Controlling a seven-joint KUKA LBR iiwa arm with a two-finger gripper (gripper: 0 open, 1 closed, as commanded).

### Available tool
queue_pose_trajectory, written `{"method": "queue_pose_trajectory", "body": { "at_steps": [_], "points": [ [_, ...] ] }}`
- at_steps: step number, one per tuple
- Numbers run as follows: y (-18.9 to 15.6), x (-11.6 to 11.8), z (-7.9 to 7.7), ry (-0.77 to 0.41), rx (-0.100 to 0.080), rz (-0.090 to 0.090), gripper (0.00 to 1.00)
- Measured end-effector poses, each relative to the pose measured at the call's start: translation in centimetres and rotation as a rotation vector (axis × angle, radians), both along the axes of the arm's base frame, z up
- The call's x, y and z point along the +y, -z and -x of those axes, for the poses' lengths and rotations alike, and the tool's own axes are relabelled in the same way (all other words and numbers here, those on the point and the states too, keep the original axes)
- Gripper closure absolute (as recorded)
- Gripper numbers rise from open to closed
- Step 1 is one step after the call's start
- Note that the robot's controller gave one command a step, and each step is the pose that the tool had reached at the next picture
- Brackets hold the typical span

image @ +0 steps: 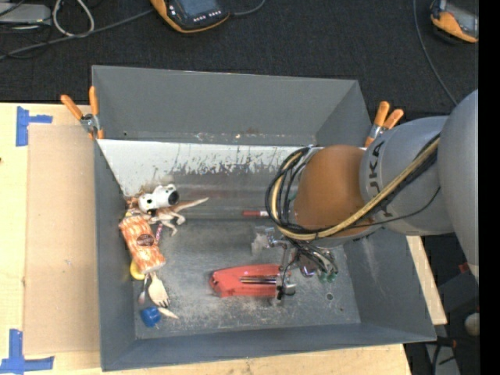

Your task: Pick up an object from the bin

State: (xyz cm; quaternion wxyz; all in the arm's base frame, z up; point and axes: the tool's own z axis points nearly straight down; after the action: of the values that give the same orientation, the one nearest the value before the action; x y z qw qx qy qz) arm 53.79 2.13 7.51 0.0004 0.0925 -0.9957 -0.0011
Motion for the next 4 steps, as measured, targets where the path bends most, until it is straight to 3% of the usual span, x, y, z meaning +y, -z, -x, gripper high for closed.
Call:
{"method": "queue_pose_trajectory", "body": {
  "at_steps": [1, 2, 4],
  "points": [
    [0.6, 4.2, 2.1, -0.045, 0.005, -0.003, 1.00],
    [0.6, 4.2, 2.1, -0.046, 0.005, -0.003, 1.00],
    [-10.9, 3.8, 2.1, -0.066, 0.013, -0.001, 1.00]
  ]
}}
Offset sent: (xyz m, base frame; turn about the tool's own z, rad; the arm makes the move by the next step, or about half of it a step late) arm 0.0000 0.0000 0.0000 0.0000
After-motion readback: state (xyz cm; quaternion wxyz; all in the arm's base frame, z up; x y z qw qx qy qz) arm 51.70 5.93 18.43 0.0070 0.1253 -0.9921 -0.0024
